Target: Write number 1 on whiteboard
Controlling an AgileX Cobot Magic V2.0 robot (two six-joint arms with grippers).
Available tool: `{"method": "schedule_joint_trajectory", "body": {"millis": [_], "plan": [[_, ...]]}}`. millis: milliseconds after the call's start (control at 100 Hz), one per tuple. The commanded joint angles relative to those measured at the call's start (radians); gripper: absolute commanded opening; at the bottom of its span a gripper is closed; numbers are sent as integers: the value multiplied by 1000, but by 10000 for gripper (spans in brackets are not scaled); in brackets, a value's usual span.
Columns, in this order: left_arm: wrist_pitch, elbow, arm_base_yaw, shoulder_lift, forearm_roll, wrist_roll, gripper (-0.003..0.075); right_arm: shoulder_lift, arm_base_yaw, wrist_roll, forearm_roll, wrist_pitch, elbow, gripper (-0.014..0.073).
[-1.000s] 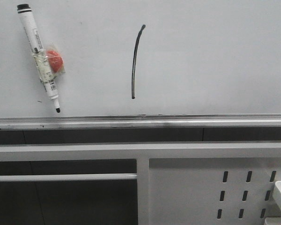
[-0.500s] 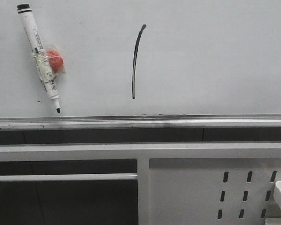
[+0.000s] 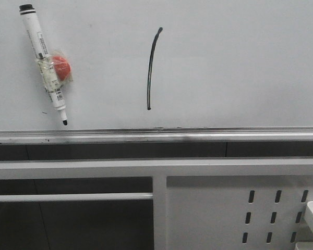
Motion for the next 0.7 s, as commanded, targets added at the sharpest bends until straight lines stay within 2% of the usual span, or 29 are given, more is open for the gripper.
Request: {"method": "schedule_joint_trajectory", "body": {"millis": [0,190,340,400,580,690], "plan": [[-56,34,3,-21,3,-2,-20,8,-5,2,-4,-79,-25,-59],[-56,34,3,-21,3,-2,-20,8,-28,2,-3,-121,14,-59],[-56,34,3,-21,3,-2,-20,8,-197,69,58,-288,139,-59],[-56,34,3,-21,3,-2,-20,8,-273,94,58,-208,131,-59],[-56,34,3,-21,3,-2,-20,-60,-502,94,56,-96,135,-59],[-56,34,3,-21,3,-2,-20,-131,-628,97,33,41,135,-59]]}}
